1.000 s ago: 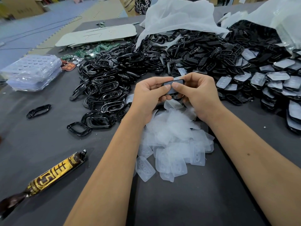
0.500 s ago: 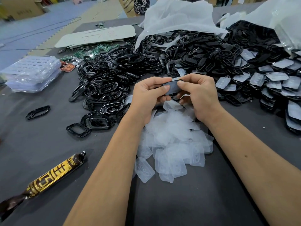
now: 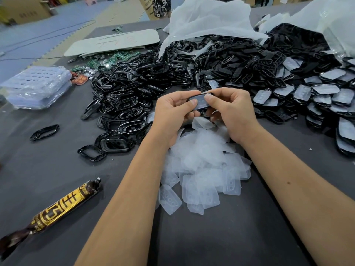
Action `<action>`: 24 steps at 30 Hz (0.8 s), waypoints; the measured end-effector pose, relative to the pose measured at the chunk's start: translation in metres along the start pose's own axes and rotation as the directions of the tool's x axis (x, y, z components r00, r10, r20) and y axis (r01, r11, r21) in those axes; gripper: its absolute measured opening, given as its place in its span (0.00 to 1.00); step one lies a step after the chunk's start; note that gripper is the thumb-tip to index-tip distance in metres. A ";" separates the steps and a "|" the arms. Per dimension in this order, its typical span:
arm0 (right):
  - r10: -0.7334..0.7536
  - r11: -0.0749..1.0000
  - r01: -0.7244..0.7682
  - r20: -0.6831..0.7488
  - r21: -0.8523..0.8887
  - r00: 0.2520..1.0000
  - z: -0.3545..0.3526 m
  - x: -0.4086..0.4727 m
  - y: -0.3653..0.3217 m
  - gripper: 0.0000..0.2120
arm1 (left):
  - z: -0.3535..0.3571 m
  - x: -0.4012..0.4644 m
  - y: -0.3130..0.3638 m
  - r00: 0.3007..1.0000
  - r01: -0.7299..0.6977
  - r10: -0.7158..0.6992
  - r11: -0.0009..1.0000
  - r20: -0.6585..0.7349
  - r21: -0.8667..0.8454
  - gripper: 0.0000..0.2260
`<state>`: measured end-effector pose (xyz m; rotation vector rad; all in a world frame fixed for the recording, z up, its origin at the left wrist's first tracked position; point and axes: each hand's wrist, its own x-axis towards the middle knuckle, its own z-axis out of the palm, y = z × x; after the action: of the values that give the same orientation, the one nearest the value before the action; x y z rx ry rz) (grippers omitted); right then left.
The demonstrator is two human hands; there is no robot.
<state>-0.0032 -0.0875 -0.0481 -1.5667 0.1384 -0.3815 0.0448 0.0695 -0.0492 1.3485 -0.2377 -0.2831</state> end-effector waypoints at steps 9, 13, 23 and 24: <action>0.029 0.999 -0.029 0.022 -0.026 0.999 0.000 0.001 -0.002 0.10 | 0.001 -0.001 -0.002 0.997 -0.078 0.078 0.991 0.000 0.105 0.09; 0.042 0.998 -0.042 0.013 -0.049 0.999 0.002 0.003 0.001 0.14 | 0.002 -0.001 -0.002 0.995 -0.099 0.101 0.987 -0.008 0.129 0.11; -0.209 0.934 0.219 0.065 -0.282 0.976 0.003 -0.003 0.001 0.08 | -0.005 0.003 0.000 0.997 0.071 -0.072 0.996 -0.009 -0.061 0.11; -0.234 0.923 0.247 0.081 -0.295 0.969 0.003 -0.004 0.000 0.07 | -0.005 0.003 0.001 0.996 0.086 -0.087 0.993 -0.011 -0.083 0.11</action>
<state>-0.0056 -0.0831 -0.0484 -1.9028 -0.0340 -0.5376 0.0493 0.0731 -0.0490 1.2803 -0.1539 -0.3524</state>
